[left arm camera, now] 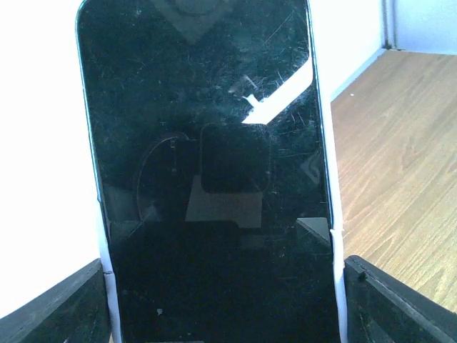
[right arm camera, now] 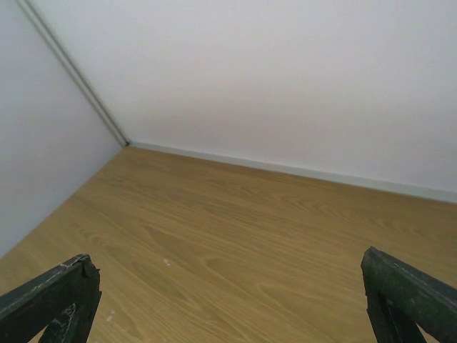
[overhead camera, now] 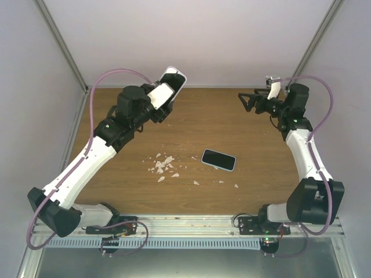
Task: Take the phone out of the phone case
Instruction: Adjust the phone.
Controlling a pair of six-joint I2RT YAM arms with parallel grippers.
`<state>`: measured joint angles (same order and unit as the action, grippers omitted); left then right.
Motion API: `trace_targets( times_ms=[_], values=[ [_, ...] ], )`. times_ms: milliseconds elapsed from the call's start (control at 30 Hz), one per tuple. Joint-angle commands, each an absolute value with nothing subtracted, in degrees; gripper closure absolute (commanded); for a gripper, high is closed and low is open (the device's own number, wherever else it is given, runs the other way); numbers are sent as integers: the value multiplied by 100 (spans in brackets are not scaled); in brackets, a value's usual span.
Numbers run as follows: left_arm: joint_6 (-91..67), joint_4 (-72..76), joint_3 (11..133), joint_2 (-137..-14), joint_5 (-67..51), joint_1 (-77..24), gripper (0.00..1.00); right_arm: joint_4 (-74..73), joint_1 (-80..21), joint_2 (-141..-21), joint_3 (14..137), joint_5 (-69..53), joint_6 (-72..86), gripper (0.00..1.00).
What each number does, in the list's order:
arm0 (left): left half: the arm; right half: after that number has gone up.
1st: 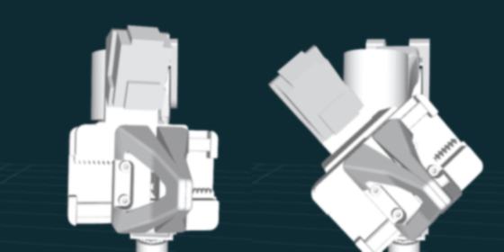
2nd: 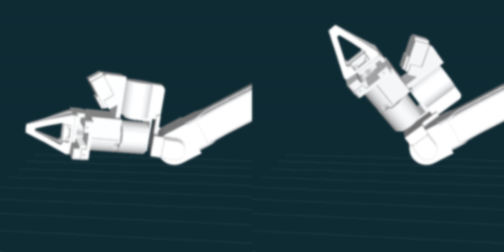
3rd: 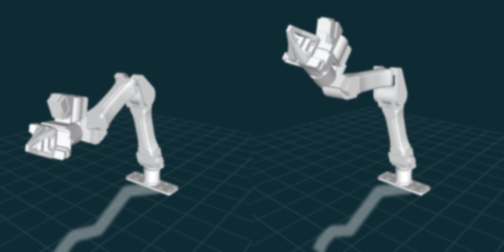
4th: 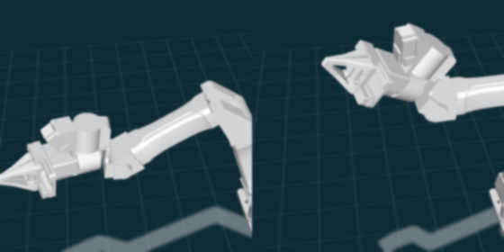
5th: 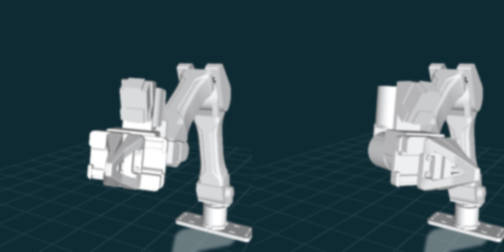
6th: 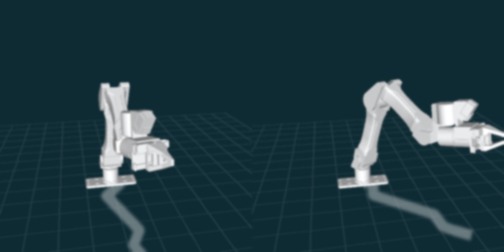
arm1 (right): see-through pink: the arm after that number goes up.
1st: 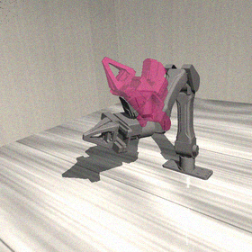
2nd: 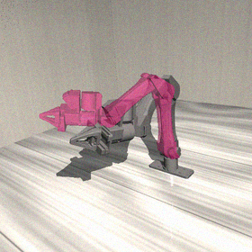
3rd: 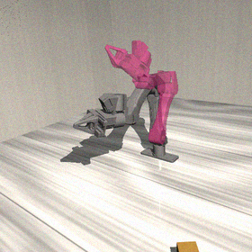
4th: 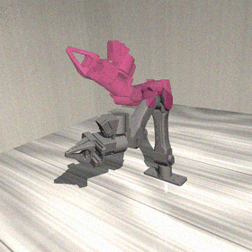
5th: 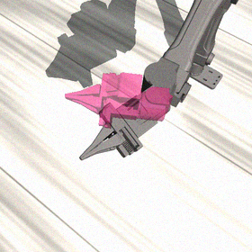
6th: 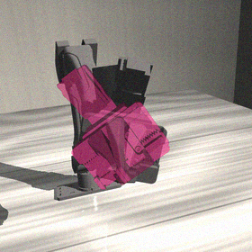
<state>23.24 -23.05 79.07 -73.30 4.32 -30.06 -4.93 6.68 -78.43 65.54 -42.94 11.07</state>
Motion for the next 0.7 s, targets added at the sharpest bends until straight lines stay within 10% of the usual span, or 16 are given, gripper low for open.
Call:
trace_targets(
  times_ms=[0,667],
  values=[
    [3315,-1095,7733,-6957,900,-3482,67,-330,428,-7895,6787,-4538,1395,0],
    [4822,-257,7383,-7275,1959,-4665,70,-21,396,-7491,6260,-5226,1424,0]
  ],
)
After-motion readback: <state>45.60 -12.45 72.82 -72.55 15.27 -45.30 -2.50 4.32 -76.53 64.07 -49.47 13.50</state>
